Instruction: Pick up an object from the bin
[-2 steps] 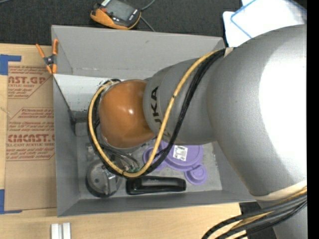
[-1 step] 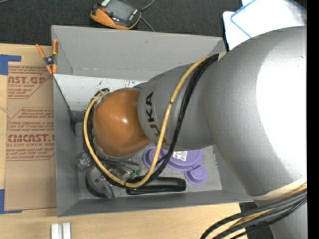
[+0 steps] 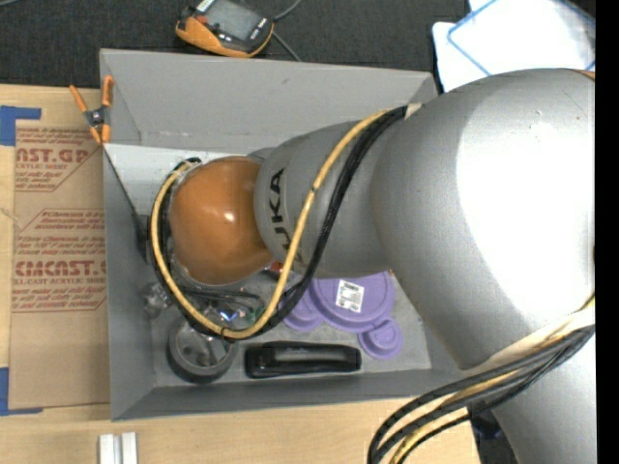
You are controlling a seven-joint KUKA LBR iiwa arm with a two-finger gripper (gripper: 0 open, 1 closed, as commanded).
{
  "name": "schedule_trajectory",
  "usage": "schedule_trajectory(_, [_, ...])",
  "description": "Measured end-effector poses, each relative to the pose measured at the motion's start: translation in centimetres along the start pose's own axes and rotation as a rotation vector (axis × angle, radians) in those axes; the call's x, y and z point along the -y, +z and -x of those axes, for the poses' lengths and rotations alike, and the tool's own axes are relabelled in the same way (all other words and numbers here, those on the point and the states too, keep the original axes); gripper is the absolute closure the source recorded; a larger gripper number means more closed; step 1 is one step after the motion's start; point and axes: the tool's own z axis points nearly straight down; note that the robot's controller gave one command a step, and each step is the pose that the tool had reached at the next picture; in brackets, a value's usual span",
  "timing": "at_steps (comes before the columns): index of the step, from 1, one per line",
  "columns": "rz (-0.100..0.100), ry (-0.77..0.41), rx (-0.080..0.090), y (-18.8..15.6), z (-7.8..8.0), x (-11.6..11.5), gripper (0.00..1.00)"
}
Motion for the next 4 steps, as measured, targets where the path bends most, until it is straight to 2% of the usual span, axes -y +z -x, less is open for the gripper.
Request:
schedule_trajectory(1, [-0.004,-0.094,0.015,-0.2,-0.8,-0.9,1.00])
schedule_trajectory(2, [-0.003,-0.095,0.015,-0.2,-0.8,-1.0,1.00])
schedule_trajectory(4, [-0.002,-0.095,0.013,-5.2,-0.9,-1.0,1.00])
